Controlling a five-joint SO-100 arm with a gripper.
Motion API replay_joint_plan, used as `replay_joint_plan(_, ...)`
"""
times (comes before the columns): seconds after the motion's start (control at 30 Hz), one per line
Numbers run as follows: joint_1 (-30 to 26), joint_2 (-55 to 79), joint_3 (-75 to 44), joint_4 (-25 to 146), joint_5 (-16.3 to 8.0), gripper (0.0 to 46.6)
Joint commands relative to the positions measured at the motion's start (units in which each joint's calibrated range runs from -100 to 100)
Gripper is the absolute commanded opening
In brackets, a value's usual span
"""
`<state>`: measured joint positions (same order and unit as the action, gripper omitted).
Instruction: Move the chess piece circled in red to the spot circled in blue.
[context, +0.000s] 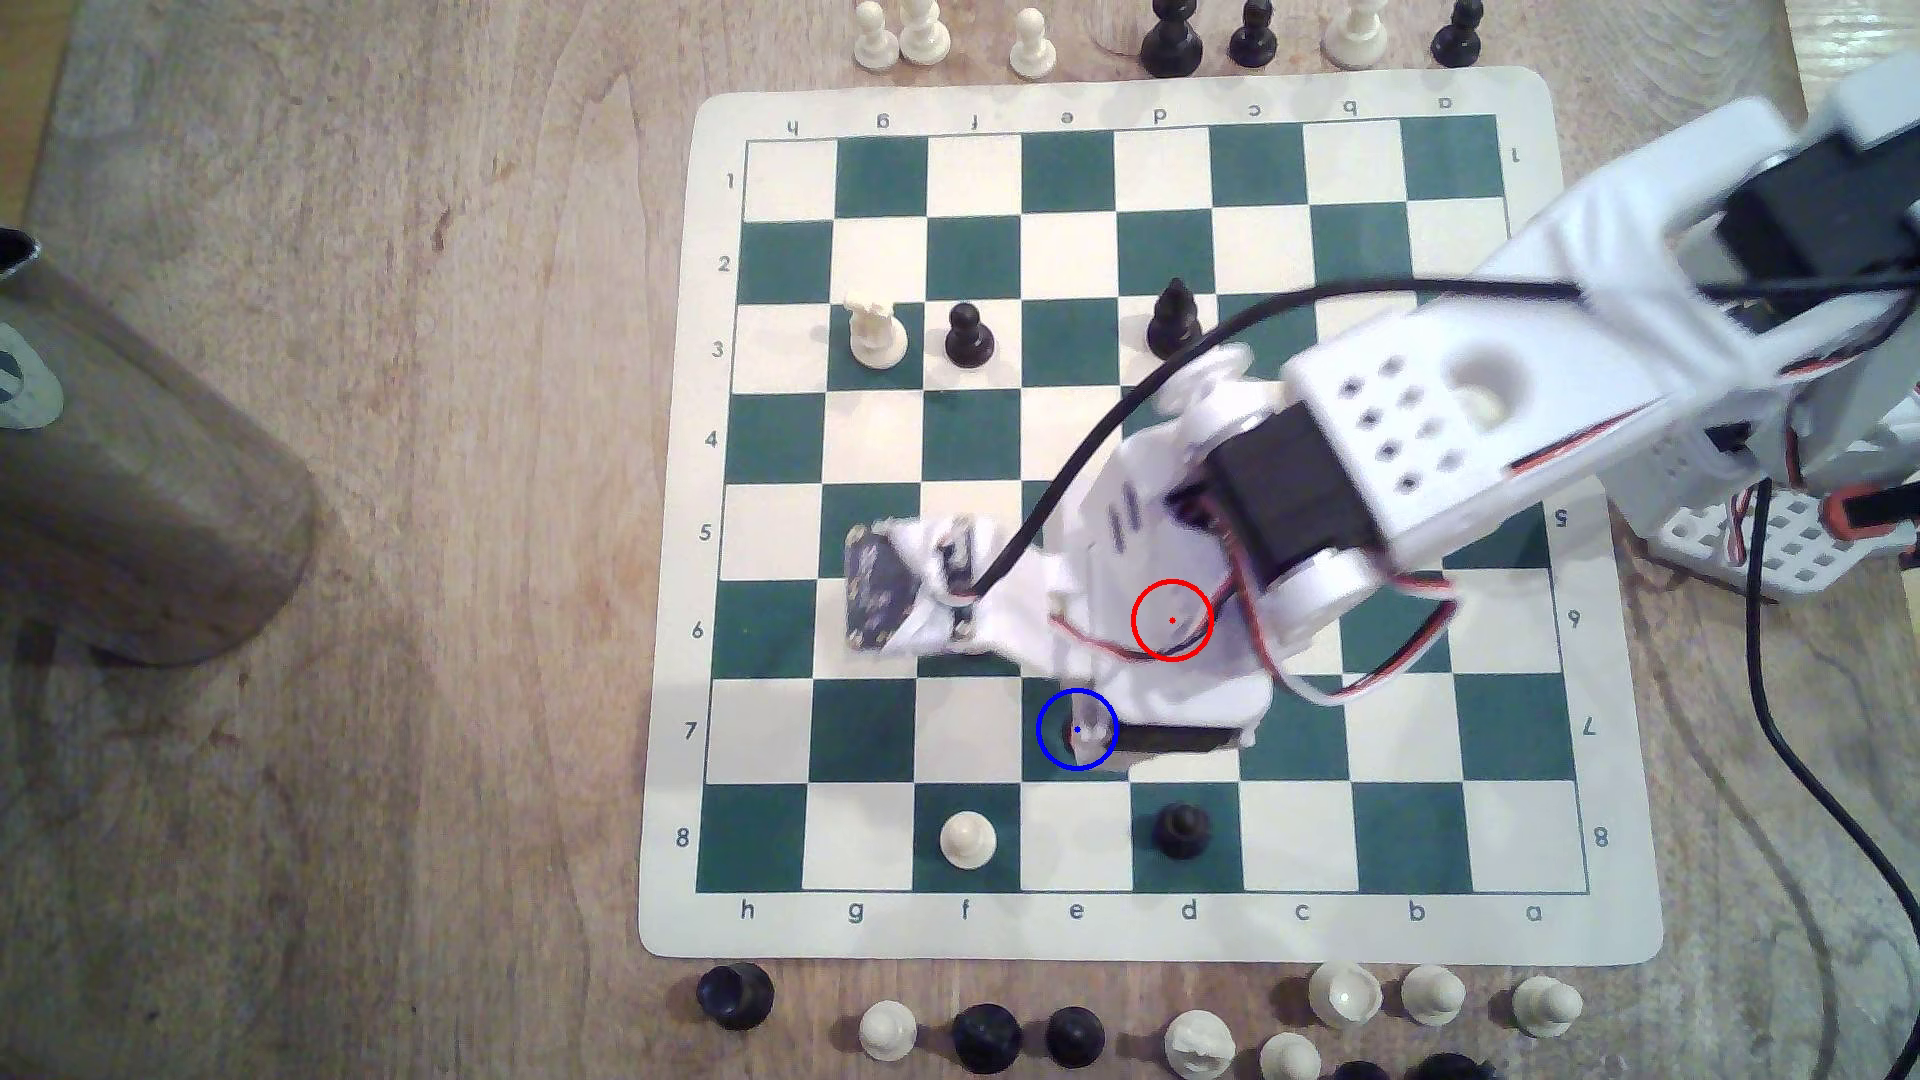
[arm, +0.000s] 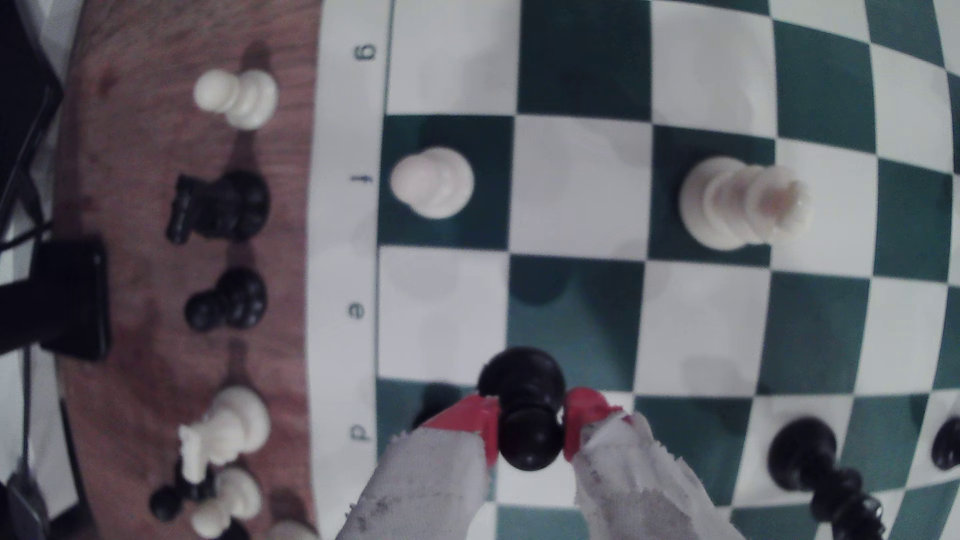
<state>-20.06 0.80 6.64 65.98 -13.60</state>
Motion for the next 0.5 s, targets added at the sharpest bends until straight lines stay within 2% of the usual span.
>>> replay_joint_plan(0.0, 0.39, -0.12, -5.37, -1.03, 0.34, 0.3)
replay_joint_plan(0.47, 1.56, 7.35, -6.55, -4.22, 0.59, 0.3)
